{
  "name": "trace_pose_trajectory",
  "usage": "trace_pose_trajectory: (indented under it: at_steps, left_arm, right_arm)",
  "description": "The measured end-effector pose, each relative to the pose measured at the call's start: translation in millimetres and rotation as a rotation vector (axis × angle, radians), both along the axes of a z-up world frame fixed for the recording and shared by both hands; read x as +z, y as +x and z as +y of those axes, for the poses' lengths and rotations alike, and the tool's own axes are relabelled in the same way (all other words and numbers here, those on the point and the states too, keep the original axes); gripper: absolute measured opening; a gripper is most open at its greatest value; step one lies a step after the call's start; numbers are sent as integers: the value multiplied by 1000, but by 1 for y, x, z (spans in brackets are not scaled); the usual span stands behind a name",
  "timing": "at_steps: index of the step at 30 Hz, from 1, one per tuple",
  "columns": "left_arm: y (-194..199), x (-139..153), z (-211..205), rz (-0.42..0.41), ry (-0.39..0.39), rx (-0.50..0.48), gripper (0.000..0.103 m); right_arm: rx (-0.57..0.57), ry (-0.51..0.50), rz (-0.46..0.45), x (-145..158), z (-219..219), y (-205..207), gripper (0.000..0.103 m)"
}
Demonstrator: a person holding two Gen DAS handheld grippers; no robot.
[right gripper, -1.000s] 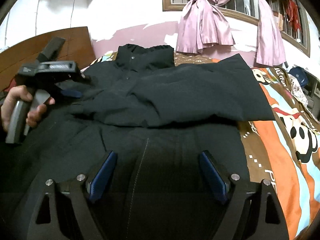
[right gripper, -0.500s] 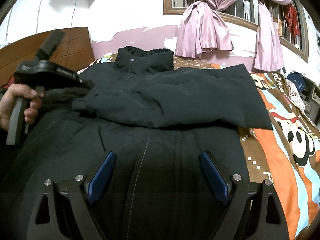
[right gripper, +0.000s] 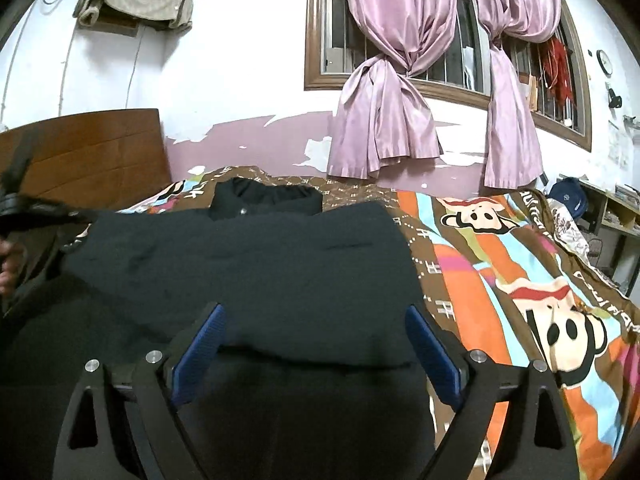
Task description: Fold large clothes
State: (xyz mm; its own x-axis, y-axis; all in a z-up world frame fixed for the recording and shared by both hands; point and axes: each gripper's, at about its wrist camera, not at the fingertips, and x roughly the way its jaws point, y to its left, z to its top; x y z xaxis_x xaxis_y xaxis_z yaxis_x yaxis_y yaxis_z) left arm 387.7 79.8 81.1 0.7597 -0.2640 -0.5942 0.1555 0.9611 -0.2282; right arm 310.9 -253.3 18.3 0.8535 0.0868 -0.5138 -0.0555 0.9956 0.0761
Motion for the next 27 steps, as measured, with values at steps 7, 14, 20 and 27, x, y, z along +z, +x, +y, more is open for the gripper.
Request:
trace_pose_trajectory:
  at_steps: [7, 14, 20, 27]
  left_arm:
    - [-1, -4, 61, 39, 84, 122, 0]
    - [16, -49, 70, 122, 114, 154, 0]
    - [26, -74, 77, 211, 97, 171, 0]
    - [19, -75, 91, 242, 4, 194, 0]
  right_arm:
    - [68, -50, 218, -35, 50, 81, 91]
    - [109, -185, 464, -107, 83, 114, 94]
    - [94, -218, 463, -115, 84, 110, 95]
    - [94, -172, 339, -79, 79, 90, 95]
